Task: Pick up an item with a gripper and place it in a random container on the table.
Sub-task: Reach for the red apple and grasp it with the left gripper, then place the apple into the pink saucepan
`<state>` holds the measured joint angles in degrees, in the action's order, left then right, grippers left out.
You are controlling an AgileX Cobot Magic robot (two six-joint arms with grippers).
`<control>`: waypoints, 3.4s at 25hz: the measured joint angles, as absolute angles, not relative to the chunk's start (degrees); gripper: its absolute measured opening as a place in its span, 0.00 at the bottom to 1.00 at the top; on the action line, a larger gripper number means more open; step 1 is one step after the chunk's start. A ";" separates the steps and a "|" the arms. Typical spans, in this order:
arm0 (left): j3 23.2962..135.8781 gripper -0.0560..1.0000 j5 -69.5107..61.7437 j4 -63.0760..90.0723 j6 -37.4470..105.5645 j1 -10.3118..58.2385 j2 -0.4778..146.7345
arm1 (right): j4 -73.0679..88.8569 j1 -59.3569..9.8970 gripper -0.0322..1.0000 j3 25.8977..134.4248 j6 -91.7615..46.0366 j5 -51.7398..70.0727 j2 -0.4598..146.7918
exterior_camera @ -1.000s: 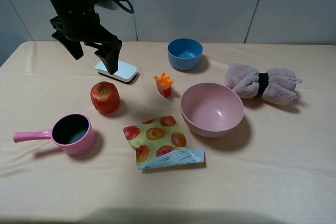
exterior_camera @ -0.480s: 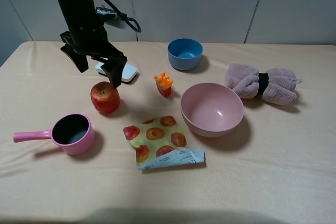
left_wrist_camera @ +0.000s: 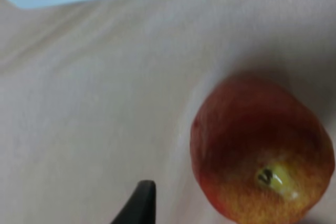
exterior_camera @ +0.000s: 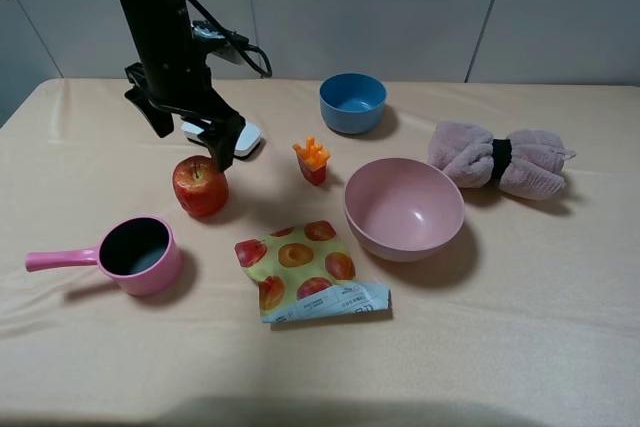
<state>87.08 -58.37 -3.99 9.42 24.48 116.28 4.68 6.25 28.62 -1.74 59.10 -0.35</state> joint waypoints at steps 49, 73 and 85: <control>75.88 0.71 -38.33 -1.84 9.61 25.31 122.90 | 4.91 6.25 0.70 28.62 -1.74 59.10 -0.35; 76.58 0.71 -41.38 -1.42 9.61 25.31 122.90 | 4.91 6.25 0.70 28.62 -1.74 59.10 -0.35; 84.98 0.71 -52.42 -0.64 9.44 25.31 122.90 | 4.91 6.25 0.70 28.62 -1.74 59.10 -0.35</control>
<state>84.98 -52.42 -0.64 9.44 25.31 122.90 4.91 6.25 28.62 -1.74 59.10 -0.35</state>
